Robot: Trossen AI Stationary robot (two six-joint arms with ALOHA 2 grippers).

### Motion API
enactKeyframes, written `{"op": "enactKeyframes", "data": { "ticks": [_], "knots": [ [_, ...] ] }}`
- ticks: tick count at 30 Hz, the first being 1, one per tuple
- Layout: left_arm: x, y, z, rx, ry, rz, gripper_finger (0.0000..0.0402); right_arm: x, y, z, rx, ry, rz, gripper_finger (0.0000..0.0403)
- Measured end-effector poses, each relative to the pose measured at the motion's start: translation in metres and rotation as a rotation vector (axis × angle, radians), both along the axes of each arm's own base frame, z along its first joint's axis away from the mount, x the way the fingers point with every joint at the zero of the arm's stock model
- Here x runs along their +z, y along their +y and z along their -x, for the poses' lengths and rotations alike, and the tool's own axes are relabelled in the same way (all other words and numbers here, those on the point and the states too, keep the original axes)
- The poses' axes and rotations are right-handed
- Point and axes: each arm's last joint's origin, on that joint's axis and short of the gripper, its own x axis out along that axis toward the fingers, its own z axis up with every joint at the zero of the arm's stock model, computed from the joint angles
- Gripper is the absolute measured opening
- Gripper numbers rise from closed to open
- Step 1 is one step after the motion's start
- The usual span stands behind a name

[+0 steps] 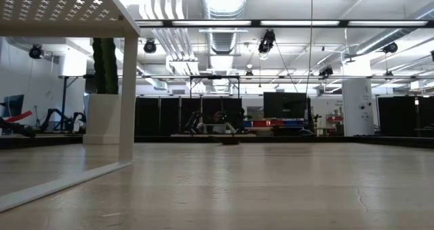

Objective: Pick & Place Mini shaped plates
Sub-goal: Stack the square plate on top of the other square plate on the shelf

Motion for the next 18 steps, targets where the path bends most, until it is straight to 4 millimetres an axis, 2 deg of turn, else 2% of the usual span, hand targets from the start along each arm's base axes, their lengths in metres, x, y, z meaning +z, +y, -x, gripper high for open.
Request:
{"op": "enactKeyframes", "data": {
  "ticks": [10,18],
  "knots": [
    [0.0,0.0,0.0,0.0,-0.001,0.001,0.0081,0.029,-0.007,-0.019,0.071,-0.045,0.131,0.0008],
    [0.001,0.0,0.0,0.0,-0.01,0.011,0.0081,0.036,-0.035,-0.046,0.209,-0.12,0.265,0.0008]
  ]
}}
